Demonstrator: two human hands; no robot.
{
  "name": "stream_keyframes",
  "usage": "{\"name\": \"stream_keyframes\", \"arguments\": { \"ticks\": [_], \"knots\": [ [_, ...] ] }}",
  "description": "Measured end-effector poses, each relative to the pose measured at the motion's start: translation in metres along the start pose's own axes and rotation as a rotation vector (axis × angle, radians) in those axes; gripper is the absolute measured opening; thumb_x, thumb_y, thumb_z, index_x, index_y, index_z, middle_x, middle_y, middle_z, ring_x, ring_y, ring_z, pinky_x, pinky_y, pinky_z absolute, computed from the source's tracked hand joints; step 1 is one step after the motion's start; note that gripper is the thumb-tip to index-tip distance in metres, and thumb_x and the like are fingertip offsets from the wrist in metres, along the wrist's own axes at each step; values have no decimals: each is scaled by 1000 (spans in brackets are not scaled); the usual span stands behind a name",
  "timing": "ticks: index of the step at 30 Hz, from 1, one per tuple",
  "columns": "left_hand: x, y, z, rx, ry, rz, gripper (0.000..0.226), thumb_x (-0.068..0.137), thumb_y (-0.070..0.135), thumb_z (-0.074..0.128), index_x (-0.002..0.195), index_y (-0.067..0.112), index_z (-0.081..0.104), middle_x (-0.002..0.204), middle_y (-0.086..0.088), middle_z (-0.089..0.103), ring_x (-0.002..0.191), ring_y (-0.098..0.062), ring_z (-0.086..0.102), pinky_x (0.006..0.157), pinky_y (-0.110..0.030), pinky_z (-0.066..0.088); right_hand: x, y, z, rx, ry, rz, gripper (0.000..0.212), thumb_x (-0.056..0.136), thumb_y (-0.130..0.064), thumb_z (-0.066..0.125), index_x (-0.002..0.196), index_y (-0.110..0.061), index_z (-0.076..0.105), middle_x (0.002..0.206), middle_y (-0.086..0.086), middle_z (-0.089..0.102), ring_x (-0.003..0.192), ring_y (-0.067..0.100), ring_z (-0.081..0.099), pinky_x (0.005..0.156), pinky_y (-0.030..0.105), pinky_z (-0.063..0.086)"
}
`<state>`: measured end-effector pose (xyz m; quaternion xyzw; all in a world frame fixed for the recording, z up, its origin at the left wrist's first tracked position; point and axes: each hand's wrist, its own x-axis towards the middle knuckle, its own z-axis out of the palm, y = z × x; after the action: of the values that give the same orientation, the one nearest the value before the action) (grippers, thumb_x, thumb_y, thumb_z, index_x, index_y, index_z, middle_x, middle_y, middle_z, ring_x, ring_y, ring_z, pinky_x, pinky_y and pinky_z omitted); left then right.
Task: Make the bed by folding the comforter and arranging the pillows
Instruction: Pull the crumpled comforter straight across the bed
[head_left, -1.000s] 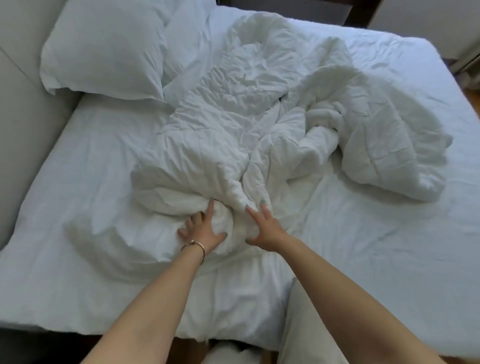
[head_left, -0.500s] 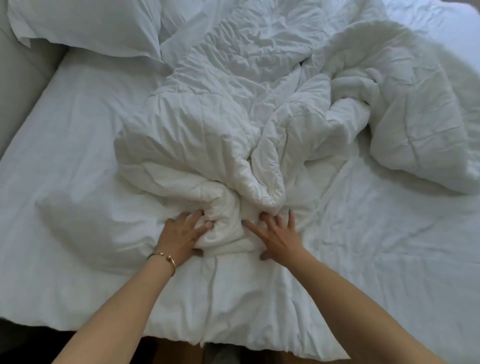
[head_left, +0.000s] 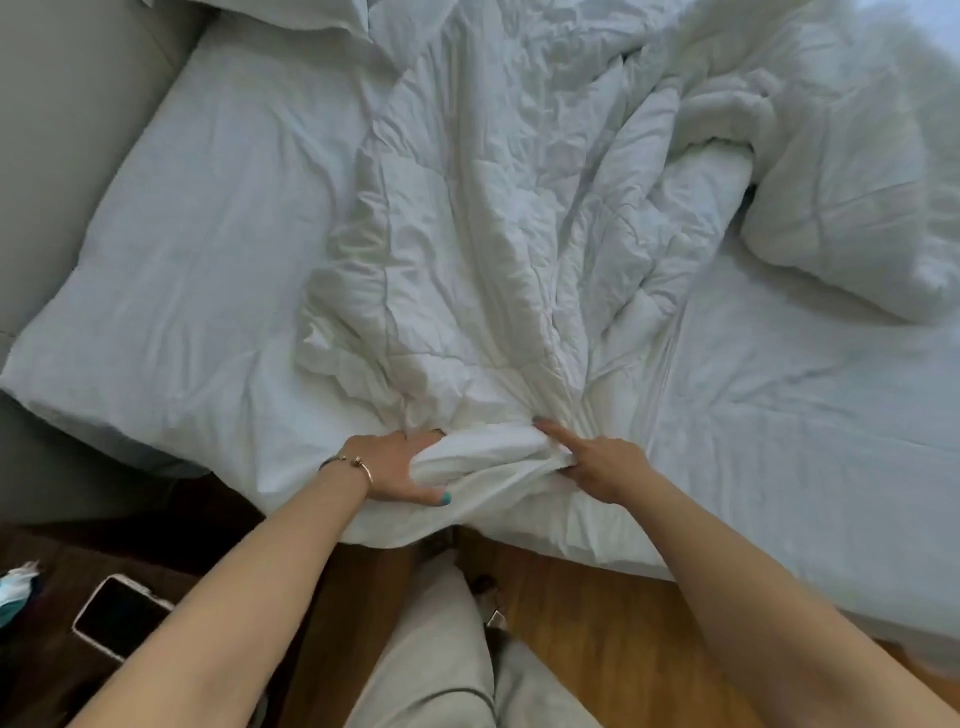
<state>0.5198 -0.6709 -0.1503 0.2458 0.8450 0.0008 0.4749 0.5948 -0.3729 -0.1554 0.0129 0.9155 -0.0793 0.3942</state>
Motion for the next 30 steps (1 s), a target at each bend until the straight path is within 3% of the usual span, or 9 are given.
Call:
{"name": "stream_keyframes", "arguments": {
  "ticks": [3,6,11,15,19,21,24,26,30],
  "knots": [
    [-12,-14,-12,-236,53,-12,82,71,89,37,144,54,23,152,15,32,137,-13,36,102,-31,33,-2,-19,-16,28,-63,14,82,84,-65,48,145,-57,-6,142,2,47,119,26,54,88,37,44],
    [-24,-42,-38,-292,414,-113,49,87,71,40,122,43,60,129,10,54,120,-17,50,91,-32,40,-2,-57,-38,158,90,-30,78,81,-60,53,150,-43,19,144,2,34,130,23,41,93,36,41],
    [-21,-93,-81,-406,796,-315,38,96,29,51,133,21,54,130,-10,52,123,-30,46,97,-41,42,21,-145,-96,266,495,-179,69,87,-55,58,147,-37,29,143,2,34,128,22,40,94,36,44],
    [0,-132,-102,-525,723,-435,65,86,48,60,144,28,37,136,-11,48,126,-31,44,98,-44,41,74,-206,-160,373,538,-160,86,77,-69,60,146,-52,11,155,10,17,138,34,28,104,50,39],
    [37,-175,-104,-516,446,-490,120,55,82,65,148,27,15,142,-7,38,130,-31,40,100,-49,37,163,-254,-214,349,502,-11,107,64,-79,64,139,-63,-10,160,12,-7,145,44,0,109,67,17],
    [57,-185,-92,-665,286,-390,129,46,80,71,146,25,11,139,-5,36,125,-27,42,99,-42,41,204,-269,-225,294,442,66,113,65,-71,71,137,-64,-16,159,12,-13,144,47,3,105,65,24],
    [69,-186,-82,-874,170,-140,115,53,62,82,142,25,19,131,2,50,117,-19,54,95,-34,47,243,-271,-218,231,335,62,105,84,-17,65,138,-65,-11,147,18,15,104,40,52,73,41,46],
    [64,-204,-95,-828,269,-91,93,61,52,83,138,29,35,125,4,59,113,-19,58,92,-31,47,245,-257,-214,260,389,8,93,86,-4,48,140,-64,1,123,12,34,74,31,55,63,35,44],
    [18,-264,-136,-640,564,-170,52,79,40,74,128,35,56,115,-2,68,105,-27,64,84,-32,49,214,-212,-219,489,571,15,75,87,-17,59,142,-52,23,118,5,42,104,32,54,89,32,41]
  ]
}}
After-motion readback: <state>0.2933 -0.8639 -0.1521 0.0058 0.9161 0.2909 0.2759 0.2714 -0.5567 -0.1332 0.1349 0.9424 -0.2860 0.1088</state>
